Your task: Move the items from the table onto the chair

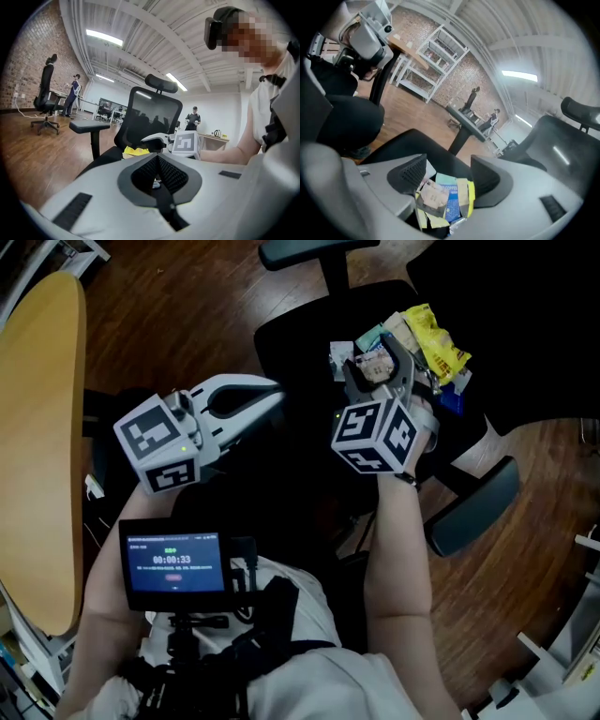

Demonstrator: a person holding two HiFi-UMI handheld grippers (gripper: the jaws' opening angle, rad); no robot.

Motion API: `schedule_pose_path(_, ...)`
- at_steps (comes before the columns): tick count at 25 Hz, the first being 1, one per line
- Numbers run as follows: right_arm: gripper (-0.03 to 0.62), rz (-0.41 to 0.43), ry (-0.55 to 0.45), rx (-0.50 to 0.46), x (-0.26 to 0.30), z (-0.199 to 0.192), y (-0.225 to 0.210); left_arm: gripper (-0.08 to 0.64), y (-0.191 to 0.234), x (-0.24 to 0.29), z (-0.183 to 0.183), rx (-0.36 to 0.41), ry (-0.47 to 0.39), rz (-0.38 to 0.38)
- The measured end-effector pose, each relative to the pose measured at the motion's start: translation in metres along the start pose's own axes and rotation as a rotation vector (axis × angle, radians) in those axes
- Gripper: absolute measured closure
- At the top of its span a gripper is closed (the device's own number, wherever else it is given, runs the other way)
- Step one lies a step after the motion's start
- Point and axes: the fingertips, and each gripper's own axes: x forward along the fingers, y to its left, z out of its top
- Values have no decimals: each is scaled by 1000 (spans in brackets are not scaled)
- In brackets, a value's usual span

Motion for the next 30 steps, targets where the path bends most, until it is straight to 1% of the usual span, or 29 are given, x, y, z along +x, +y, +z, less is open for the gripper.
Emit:
schedule_pose_path(2, 289, 3, -86, 13, -13, 33, 2, 552, -5, -16, 11, 18, -13, 20)
schedule_pose_path(4, 290, 26, -169, 31, -28, 66, 9, 552, -12, -37, 27, 44, -29, 50)
schedule_pose_path(7, 300, 123, -288, 87, -39, 103, 23, 552, -15, -59, 46, 74, -57, 93)
schedule_pose_path(8, 350, 156, -328, 111, -40, 110, 27, 552, -14, -63, 49, 74, -66, 107)
schedule_pose_path(9, 377, 180, -368, 136, -42, 117, 29, 552, -11, -66, 51, 65, -77, 122)
schedule_pose_path(10, 446, 193, -409, 163, -45, 124, 28, 552, -8, -69, 54, 50, -91, 141)
schedule_pose_path(12, 553, 215, -495, 221, -55, 140, 24, 552, -1, -79, 62, 15, -129, 186)
schedule_pose_path(13, 581, 234, -537, 254, -62, 152, 23, 552, 0, -89, 68, 8, -149, 210)
schedule_pose_path(15, 589, 292, -616, 315, -85, 186, 29, 552, -5, -120, 86, 27, -188, 256)
schedule_pose_path(18, 589, 385, -758, 362, -124, 248, 42, 552, -17, -180, 113, 80, -225, 323)
schedule_pose_path(20, 591, 456, -820, 404, -139, 269, 49, 552, -19, -203, 121, 99, -233, 371)
schedule_pose_path(22, 591, 538, -850, 437, -144, 278, 56, 552, -18, -216, 124, 106, -243, 432)
schedule_pose_path(25, 591, 661, -878, 436, -149, 299, 78, 552, -22, -252, 129, 123, -277, 532)
schedule_pose_path(27, 591, 720, -879, 422, -165, 331, 107, 552, -32, -300, 132, 138, -294, 579)
schedule_pose_path(30, 591, 802, -900, 372, -195, 383, 149, 552, -47, -368, 132, 145, -316, 653)
